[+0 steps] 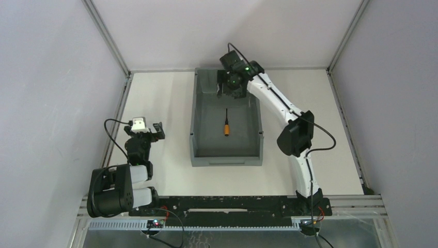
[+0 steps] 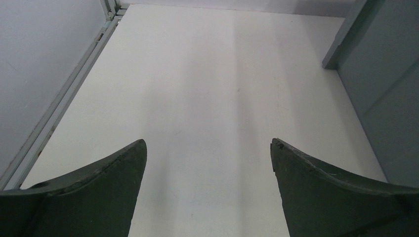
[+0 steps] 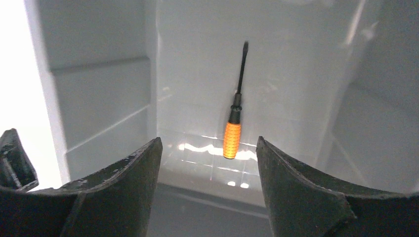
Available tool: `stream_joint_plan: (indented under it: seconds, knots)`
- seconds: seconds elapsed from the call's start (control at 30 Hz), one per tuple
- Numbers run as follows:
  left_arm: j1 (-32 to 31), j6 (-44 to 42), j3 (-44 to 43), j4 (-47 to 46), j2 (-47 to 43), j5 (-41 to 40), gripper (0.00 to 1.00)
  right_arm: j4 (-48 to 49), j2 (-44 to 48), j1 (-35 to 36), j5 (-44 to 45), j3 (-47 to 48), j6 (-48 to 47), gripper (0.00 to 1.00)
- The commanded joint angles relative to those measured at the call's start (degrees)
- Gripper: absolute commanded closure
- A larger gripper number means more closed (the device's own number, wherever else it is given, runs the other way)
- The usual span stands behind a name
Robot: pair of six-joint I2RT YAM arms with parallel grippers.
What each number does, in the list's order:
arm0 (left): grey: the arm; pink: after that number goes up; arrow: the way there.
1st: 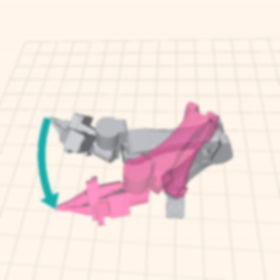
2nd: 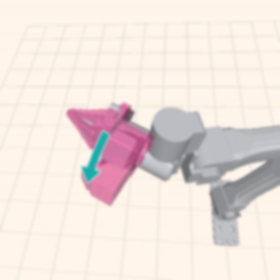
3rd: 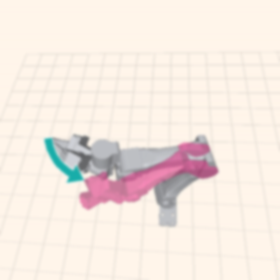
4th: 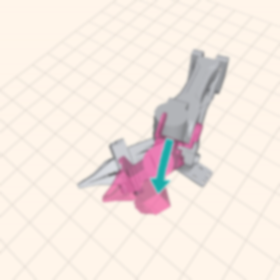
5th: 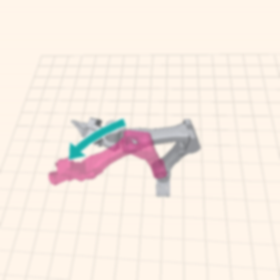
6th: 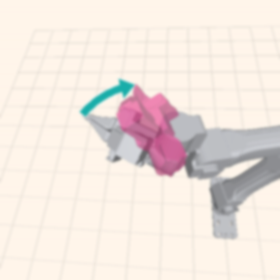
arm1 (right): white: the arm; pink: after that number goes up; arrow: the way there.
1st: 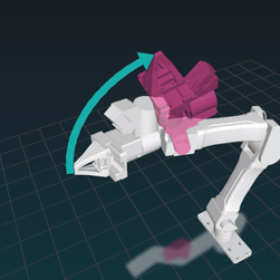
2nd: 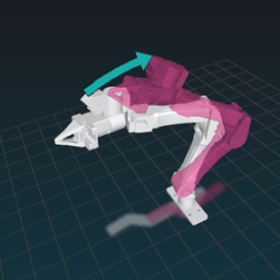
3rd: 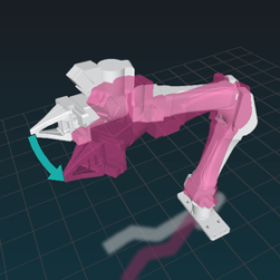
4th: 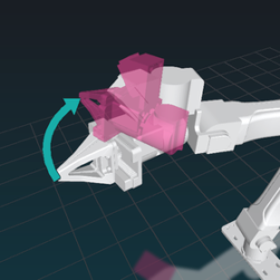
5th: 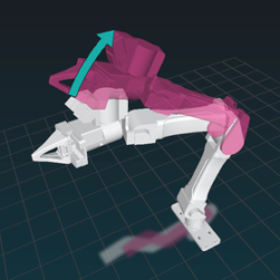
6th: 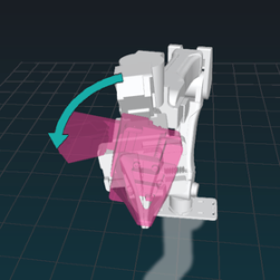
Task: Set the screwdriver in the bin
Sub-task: Place the screwdriver in the bin, then reset both arms
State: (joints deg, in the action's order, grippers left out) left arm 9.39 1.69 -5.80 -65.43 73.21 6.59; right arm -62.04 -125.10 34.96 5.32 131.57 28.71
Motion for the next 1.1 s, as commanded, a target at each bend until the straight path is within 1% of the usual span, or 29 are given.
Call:
stream_joint_plan:
  seconds: [0.0,0.2,0.37,0.5,0.6,0.73,1.07]
  knots:
    - [-0.3,0.4,-2.4,-1.2,-0.8,-0.2,0.00,-1.7,6.6,-1.8,4.3,3.8,-5.5,0.18]
    - [-0.3,0.4,-2.4,-1.2,-0.8,-0.2,0.00,-2.2,12.8,-4.8,8.5,3.7,-9.1,0.01]
    - [-0.3,0.3,-2.4,-1.2,-0.8,-0.1,0.00,-2.6,17.9,-9.0,10.3,1.6,-11.5,0.01]
    - [-0.3,0.4,-2.4,-1.2,-0.8,-0.2,0.00,-1.5,22.5,-12.8,11.2,-2.6,-14.3,0.00]
    - [-0.4,0.4,-2.4,-1.2,-0.8,-0.2,0.00,0.8,27.1,-16.1,10.9,-7.8,-16.0,0.00]
    - [-0.4,0.4,-2.4,-1.2,-0.9,-0.2,0.00,5.2,33.4,-20.7,9.8,-17.6,-18.5,0.00]
    - [-0.4,0.4,-2.4,-1.2,-0.8,-0.2,0.00,16.6,48.9,-32.0,4.7,-41.7,-20.9,0.00]
